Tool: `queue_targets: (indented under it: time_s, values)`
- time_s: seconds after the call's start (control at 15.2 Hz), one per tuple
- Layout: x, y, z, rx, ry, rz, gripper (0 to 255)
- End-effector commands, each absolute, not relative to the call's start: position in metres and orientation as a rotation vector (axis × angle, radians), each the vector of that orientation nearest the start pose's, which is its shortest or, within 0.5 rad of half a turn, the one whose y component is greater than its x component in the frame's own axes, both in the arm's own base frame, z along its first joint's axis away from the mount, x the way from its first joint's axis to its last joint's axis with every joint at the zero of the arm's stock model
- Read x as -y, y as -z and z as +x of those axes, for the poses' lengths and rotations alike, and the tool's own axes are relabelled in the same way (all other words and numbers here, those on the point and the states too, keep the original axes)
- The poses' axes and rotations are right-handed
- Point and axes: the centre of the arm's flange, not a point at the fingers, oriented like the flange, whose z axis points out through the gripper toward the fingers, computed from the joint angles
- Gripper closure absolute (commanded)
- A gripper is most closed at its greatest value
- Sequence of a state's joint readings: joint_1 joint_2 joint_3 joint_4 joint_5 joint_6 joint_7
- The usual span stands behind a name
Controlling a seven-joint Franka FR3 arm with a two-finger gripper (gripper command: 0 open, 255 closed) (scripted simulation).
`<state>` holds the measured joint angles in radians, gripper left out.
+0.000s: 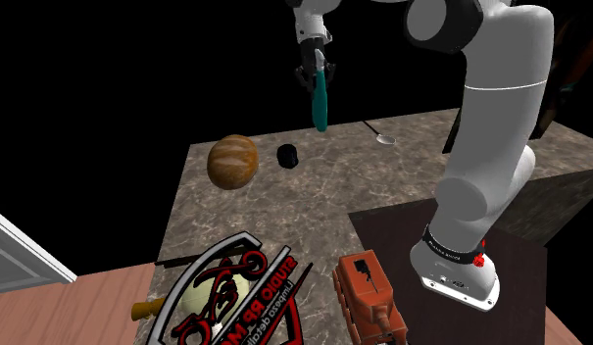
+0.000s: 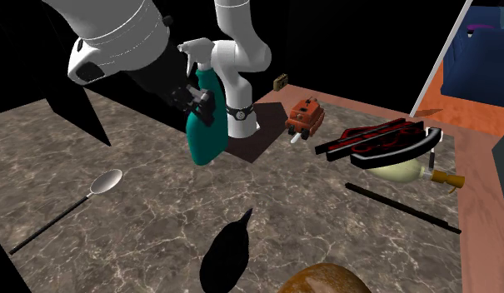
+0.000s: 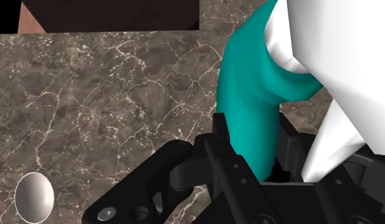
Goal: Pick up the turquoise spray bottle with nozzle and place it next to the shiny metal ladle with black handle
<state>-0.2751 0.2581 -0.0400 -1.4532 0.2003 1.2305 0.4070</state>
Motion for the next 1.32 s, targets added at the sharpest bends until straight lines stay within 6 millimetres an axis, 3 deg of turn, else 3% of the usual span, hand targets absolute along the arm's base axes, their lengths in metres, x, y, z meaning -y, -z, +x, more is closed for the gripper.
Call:
queue_targets:
  time_s: [0.0, 0.92, 1.25]
  values:
    - [0.174, -0.499, 0.567, -0.992, -0.719, -2.711, 255]
    - [0.330, -0.410, 0.602, -0.992, -0.719, -2.711, 255]
    - [0.330, -0.384, 0.602, -0.992, -0.719, -2.711, 255]
